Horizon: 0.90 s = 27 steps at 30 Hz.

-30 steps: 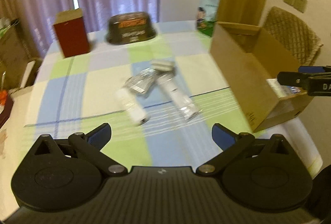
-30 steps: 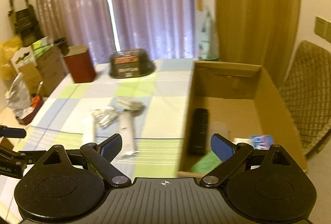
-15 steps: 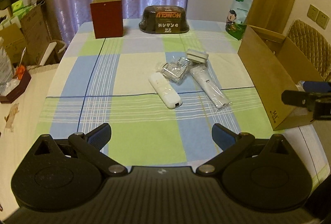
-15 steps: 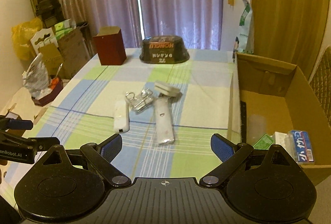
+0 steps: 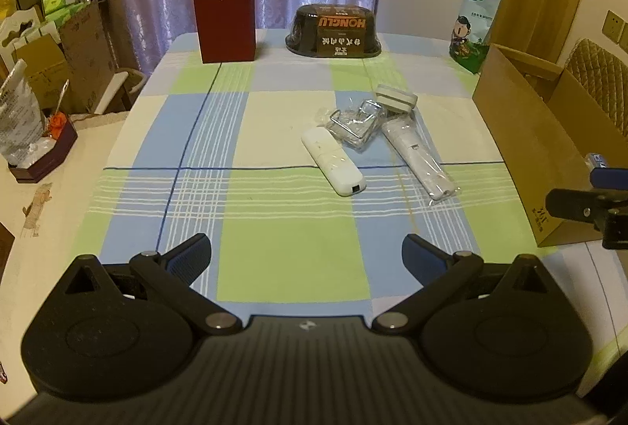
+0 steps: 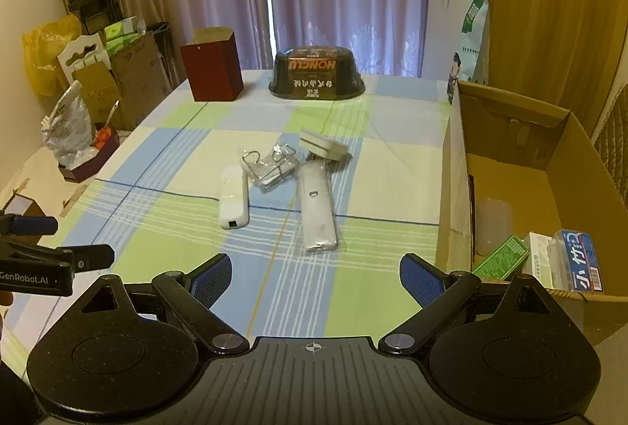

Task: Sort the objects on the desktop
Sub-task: 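Withdraw both tools from the cardboard box back over the table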

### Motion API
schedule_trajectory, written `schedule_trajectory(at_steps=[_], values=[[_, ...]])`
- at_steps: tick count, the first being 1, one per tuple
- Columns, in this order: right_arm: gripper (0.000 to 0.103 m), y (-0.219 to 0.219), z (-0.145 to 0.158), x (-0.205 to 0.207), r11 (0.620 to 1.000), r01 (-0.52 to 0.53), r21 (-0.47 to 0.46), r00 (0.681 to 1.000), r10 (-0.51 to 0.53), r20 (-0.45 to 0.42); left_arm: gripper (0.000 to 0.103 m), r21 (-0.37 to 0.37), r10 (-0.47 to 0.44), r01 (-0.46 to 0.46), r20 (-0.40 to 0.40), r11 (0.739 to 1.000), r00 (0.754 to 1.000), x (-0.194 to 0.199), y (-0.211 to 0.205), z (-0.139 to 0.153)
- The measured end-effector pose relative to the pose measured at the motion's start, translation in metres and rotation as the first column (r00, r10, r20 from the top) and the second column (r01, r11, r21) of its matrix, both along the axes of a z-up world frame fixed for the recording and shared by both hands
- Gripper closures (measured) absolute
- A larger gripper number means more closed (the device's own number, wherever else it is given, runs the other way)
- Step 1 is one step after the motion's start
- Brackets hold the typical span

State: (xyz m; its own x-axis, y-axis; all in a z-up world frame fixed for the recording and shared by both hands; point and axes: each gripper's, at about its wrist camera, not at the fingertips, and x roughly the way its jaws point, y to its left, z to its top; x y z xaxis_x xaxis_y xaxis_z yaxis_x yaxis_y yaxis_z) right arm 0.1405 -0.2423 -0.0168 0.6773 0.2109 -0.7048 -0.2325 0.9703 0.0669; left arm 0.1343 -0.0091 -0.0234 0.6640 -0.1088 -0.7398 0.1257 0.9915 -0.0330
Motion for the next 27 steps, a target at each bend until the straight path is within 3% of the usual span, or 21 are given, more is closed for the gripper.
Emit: schedule_trajectory(at_steps=[14, 27], values=[[0.008, 0.006, -0.006, 0.008, 1.000, -0.011, -0.017, 1.000, 0.010, -0.014, 0.001, 0.056, -0.050, 0.049, 0.020, 0.997, 0.999, 0.011, -0.003, -0.010], [0.008, 0.015, -0.025, 0.031, 0.999, -0.023, -0.030, 0.999, 0.022, -0.040, 0.001, 0.041, -0.030, 0.030, -0.011, 0.999, 1.000, 0.039, 0.002, -0.024]])
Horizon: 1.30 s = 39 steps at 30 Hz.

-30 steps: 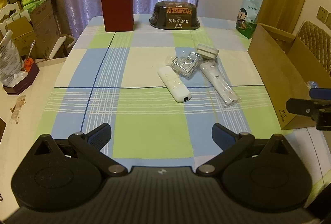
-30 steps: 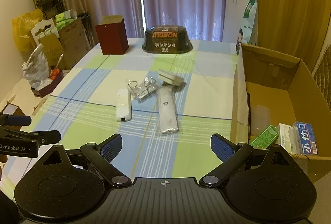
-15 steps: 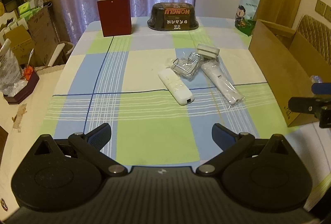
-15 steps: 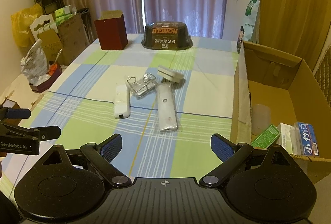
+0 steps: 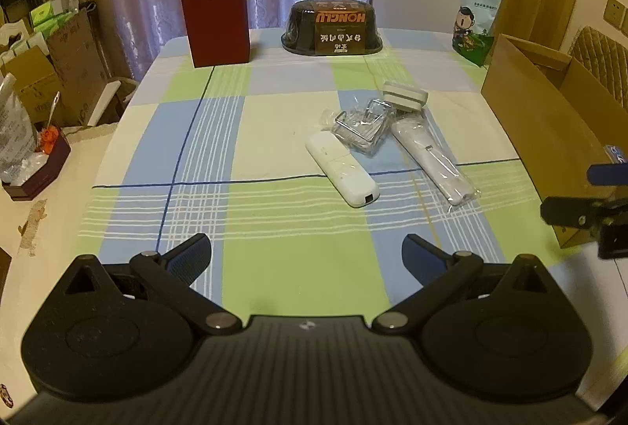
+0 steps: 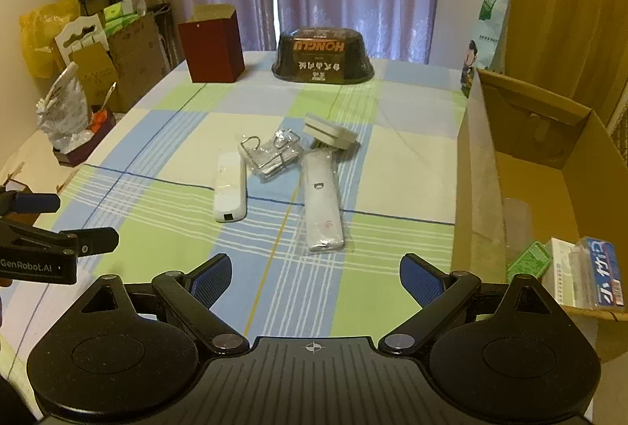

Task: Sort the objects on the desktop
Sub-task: 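Grasp the white remote with the left tool while the right tool grasps the bagged white device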

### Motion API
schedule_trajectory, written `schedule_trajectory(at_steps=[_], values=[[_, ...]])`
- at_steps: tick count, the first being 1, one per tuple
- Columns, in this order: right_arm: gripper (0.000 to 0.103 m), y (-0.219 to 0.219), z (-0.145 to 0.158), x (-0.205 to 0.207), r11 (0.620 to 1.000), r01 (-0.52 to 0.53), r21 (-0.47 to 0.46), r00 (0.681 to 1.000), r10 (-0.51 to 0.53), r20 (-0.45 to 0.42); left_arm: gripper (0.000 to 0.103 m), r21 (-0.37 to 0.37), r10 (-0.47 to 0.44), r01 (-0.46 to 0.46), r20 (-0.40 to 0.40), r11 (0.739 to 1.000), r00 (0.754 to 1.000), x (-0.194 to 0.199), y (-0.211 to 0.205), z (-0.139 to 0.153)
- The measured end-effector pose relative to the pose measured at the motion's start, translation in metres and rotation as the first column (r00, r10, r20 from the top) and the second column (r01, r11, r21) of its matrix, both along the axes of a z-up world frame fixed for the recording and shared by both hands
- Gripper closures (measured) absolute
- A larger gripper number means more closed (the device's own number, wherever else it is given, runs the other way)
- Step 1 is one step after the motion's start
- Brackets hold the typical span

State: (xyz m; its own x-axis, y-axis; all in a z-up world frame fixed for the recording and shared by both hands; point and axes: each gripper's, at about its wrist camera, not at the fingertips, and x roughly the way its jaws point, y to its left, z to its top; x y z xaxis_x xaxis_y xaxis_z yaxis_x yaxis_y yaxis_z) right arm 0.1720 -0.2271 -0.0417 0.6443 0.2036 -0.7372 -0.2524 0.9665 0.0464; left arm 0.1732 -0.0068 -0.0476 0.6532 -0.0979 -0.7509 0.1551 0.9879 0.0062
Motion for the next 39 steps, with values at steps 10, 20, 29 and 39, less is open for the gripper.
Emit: schedule_trajectory(at_steps=[10, 20, 29, 39], values=[[0.008, 0.004, -0.016, 0.029, 1.000, 0.005, 0.003, 1.000, -0.005, -0.009, 0.001, -0.006, 0.025, -0.025, -0.044, 1.000, 0.999, 0.028, -0.001, -0.015], [0.008, 0.006, -0.044, 0.064, 1.000, 0.020, -0.014, 1.000, -0.019, 0.016, 0.001, -0.072, 0.051, -0.054, -0.045, 0.996, 0.998, 0.068, -0.009, -0.031], [0.009, 0.001, -0.084, 0.091, 0.999, 0.039, -0.027, 0.999, -0.039, 0.013, 0.004, -0.092, 0.046, -0.049, -0.035, 0.995, 0.998, 0.107, -0.019, -0.055], [0.032, 0.002, -0.105, 0.111, 1.000, 0.010, -0.028, 1.000, -0.009, 0.021, 0.017, -0.090, -0.008, 0.005, -0.029, 0.996, 1.000, 0.131, -0.035, -0.075]])
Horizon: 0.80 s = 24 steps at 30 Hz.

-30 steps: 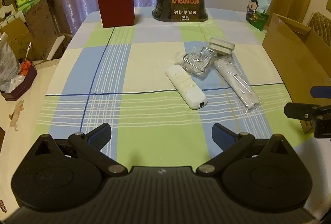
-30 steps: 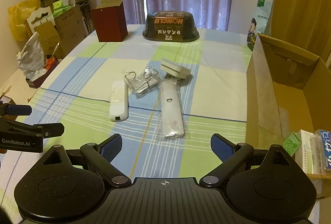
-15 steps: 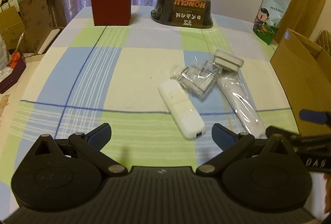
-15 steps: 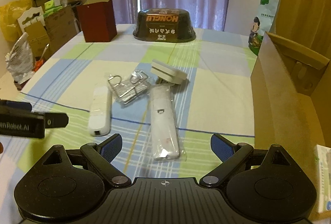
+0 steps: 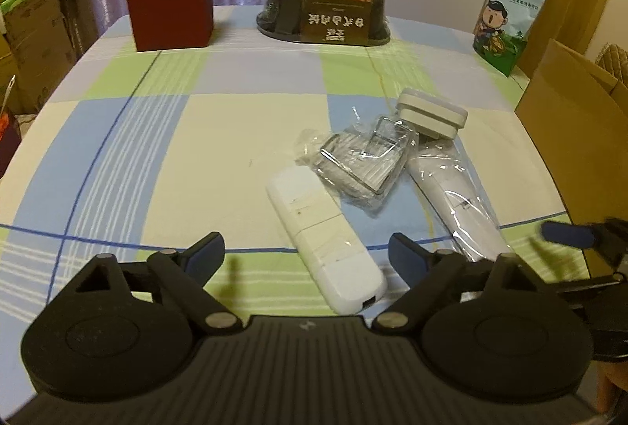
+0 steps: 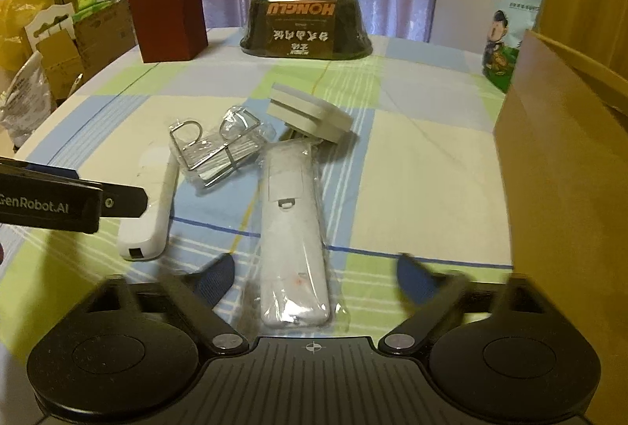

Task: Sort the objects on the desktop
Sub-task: 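Grasp the white remote with the left tool while the right tool grasps the bagged white device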

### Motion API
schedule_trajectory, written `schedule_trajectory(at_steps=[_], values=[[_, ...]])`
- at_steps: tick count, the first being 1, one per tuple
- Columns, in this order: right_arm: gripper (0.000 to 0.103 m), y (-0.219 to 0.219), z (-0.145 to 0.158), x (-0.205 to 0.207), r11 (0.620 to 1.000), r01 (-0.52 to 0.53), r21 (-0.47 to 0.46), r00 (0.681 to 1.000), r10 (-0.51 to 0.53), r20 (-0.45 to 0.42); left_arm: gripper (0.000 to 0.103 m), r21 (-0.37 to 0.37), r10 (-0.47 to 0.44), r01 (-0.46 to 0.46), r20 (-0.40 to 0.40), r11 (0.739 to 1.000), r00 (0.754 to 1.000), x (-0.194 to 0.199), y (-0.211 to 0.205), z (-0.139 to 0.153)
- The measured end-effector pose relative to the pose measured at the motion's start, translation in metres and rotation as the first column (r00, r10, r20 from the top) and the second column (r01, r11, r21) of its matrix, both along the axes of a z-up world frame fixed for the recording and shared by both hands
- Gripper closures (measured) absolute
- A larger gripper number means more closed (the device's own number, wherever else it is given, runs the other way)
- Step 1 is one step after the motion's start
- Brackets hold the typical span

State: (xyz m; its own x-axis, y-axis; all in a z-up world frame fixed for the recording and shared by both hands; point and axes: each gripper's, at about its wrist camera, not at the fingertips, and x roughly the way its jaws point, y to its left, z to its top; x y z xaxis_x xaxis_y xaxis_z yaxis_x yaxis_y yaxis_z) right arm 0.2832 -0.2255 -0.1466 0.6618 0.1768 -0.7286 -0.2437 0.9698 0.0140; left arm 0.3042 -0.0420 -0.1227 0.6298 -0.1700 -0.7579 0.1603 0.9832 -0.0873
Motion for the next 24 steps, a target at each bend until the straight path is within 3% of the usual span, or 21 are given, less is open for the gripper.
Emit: schedule_trajectory(at_steps=[6, 12, 14, 17, 20, 24], values=[[0.032, 0.002, -0.007, 0.010, 1.000, -0.020, -0.006, 1.000, 0.020, 0.006, 0.023, 0.012, -0.036, 0.036, 0.001, 0.999, 0.999, 0.008, -0.008, -0.009], [0.032, -0.001, -0.010, 0.015, 1.000, -0.008, 0.019, 1.000, 0.007, 0.003, 0.040, 0.034, -0.060, 0.061, -0.011, 0.998, 0.998, 0.011, -0.015, -0.017], [0.039, -0.002, -0.011, 0.015, 1.000, -0.014, 0.025, 1.000, 0.014, -0.001, 0.045, 0.029, -0.070, 0.071, -0.017, 0.997, 0.997, 0.011, -0.015, -0.019], [0.041, 0.000, -0.011, 0.015, 1.000, -0.024, 0.020, 1.000, 0.024, 0.000, 0.052, 0.014, -0.095, 0.095, -0.019, 0.995, 0.995, 0.010, -0.012, -0.020], [0.063, 0.002, -0.008, 0.015, 0.999, -0.039, 0.029, 0.999, 0.040, -0.008, 0.059, 0.016, -0.115, 0.115, -0.028, 0.993, 0.993, 0.008, -0.009, -0.018], [0.066, 0.002, -0.004, 0.012, 0.999, -0.036, 0.033, 0.999, 0.037, -0.026, 0.065, 0.040, -0.135, 0.137, -0.044, 0.990, 0.990, -0.008, -0.001, -0.014]])
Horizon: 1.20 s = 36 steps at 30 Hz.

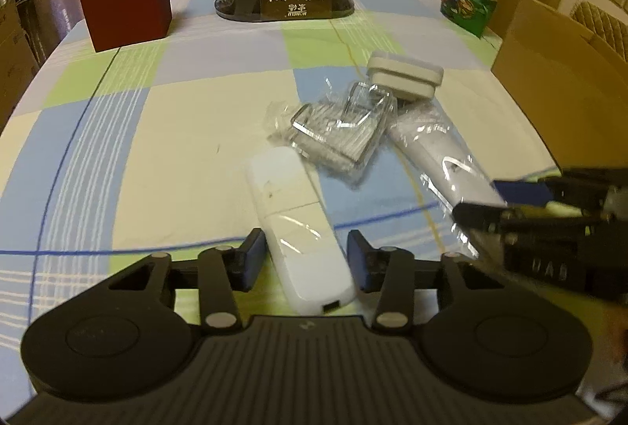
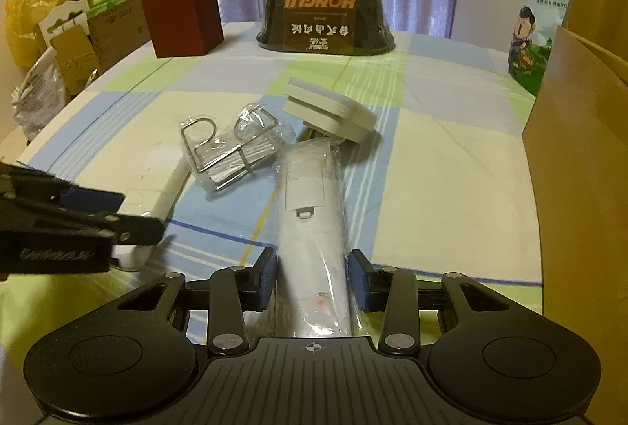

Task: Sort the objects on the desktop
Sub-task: 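Grasp the white remote with the left tool while the right tool grasps the bagged white device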

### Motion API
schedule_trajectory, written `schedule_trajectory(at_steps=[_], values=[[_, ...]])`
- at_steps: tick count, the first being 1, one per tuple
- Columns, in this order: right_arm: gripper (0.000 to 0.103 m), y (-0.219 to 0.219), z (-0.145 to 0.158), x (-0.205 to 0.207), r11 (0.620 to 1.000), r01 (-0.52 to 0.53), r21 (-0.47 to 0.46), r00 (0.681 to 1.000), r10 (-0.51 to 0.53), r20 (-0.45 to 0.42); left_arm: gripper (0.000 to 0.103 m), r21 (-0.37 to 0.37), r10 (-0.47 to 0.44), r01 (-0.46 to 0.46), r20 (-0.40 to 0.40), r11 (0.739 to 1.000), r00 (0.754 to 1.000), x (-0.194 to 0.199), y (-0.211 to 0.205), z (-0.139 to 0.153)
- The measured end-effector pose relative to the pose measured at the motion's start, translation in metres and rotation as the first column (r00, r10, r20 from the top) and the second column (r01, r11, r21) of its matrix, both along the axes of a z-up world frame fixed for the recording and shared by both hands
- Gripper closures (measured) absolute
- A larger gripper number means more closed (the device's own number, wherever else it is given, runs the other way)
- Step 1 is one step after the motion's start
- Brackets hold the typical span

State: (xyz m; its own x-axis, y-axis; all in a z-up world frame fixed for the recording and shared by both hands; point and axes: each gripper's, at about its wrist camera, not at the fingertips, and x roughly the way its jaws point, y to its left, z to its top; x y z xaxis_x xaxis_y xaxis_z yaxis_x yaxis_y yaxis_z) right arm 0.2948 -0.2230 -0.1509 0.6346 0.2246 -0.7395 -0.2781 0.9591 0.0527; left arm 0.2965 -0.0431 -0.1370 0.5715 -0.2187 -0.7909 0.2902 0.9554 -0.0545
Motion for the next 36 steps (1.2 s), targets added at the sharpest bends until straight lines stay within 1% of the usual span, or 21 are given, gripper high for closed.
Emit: schedule_trajectory(at_steps=[2, 3, 4, 9, 12, 14, 15, 16, 17, 22, 30, 31, 32, 33, 34, 36], values=[[0.074, 0.000, 0.005, -0.005, 1.000, 0.003, 0.000, 1.000, -0.003, 0.004, 0.066, 0.015, -0.010, 0.011, -0.006, 1.000, 1.000, -0.009, 0.004, 0.002], [0.079, -0.001, 0.008, -0.008, 1.000, 0.007, 0.001, 1.000, -0.007, 0.000, 0.066, 0.022, -0.016, 0.016, -0.009, 1.000, 1.000, -0.013, 0.007, 0.003], [0.081, -0.001, 0.010, -0.011, 1.000, 0.012, 0.002, 1.000, -0.012, -0.004, 0.068, 0.030, -0.021, 0.021, -0.013, 0.999, 1.000, -0.018, 0.009, 0.004], [0.081, -0.001, 0.012, -0.028, 1.000, 0.006, -0.021, 1.000, -0.007, -0.023, 0.069, 0.039, -0.023, 0.024, -0.035, 0.999, 0.999, -0.040, 0.020, 0.006], [0.081, -0.002, 0.011, -0.034, 1.000, 0.004, -0.029, 1.000, -0.005, -0.021, 0.066, 0.039, -0.009, 0.010, -0.034, 0.999, 0.999, -0.043, 0.023, 0.007], [0.079, -0.002, 0.011, -0.034, 0.999, 0.004, -0.032, 1.000, -0.004, -0.013, 0.060, 0.035, 0.002, -0.001, -0.029, 0.999, 1.000, -0.042, 0.024, 0.007], [0.057, -0.002, 0.011, -0.033, 0.999, 0.012, -0.035, 1.000, -0.012, -0.004, 0.060, 0.030, 0.006, -0.005, -0.026, 1.000, 1.000, -0.039, 0.024, 0.008], [0.033, -0.002, 0.011, -0.031, 0.999, 0.021, -0.039, 1.000, -0.021, 0.006, 0.057, 0.027, 0.009, -0.008, -0.022, 1.000, 1.000, -0.037, 0.024, 0.008], [0.030, -0.002, 0.011, -0.029, 0.999, 0.022, -0.033, 1.000, -0.022, 0.010, 0.054, 0.025, 0.009, -0.008, -0.017, 1.000, 1.000, -0.034, 0.023, 0.009], [0.030, 0.006, 0.007, -0.011, 0.999, 0.025, -0.026, 1.000, -0.025, 0.011, 0.052, 0.024, 0.004, -0.004, 0.000, 1.000, 1.000, -0.019, 0.018, 0.009], [0.031, 0.013, -0.008, 0.011, 0.998, 0.058, -0.035, 0.998, -0.058, 0.001, 0.052, 0.038, -0.049, 0.048, 0.007, 0.998, 0.999, -0.010, 0.012, 0.001], [0.033, 0.013, -0.008, 0.011, 0.998, 0.059, -0.037, 0.998, -0.058, 0.006, 0.052, 0.039, -0.056, 0.056, 0.008, 0.998, 0.998, -0.010, 0.012, -0.001], [0.039, 0.013, -0.008, 0.011, 0.998, 0.057, -0.041, 0.998, -0.056, 0.011, 0.053, 0.042, -0.063, 0.063, 0.009, 0.997, 0.998, -0.010, 0.012, -0.002], [0.053, 0.013, -0.007, 0.011, 0.998, 0.054, -0.045, 0.998, -0.053, 0.017, 0.054, 0.045, -0.070, 0.070, 0.009, 0.997, 0.997, -0.010, 0.011, -0.003], [0.060, 0.013, -0.007, 0.010, 0.997, 0.052, -0.048, 0.998, -0.051, 0.022, 0.055, 0.049, -0.075, 0.075, 0.009, 0.996, 0.997, -0.010, 0.011, -0.005], [0.063, 0.014, -0.006, 0.010, 0.997, 0.047, -0.055, 0.999, -0.046, 0.018, 0.055, 0.053, -0.079, 0.078, 0.013, 0.996, 0.997, -0.009, 0.010, -0.006]])
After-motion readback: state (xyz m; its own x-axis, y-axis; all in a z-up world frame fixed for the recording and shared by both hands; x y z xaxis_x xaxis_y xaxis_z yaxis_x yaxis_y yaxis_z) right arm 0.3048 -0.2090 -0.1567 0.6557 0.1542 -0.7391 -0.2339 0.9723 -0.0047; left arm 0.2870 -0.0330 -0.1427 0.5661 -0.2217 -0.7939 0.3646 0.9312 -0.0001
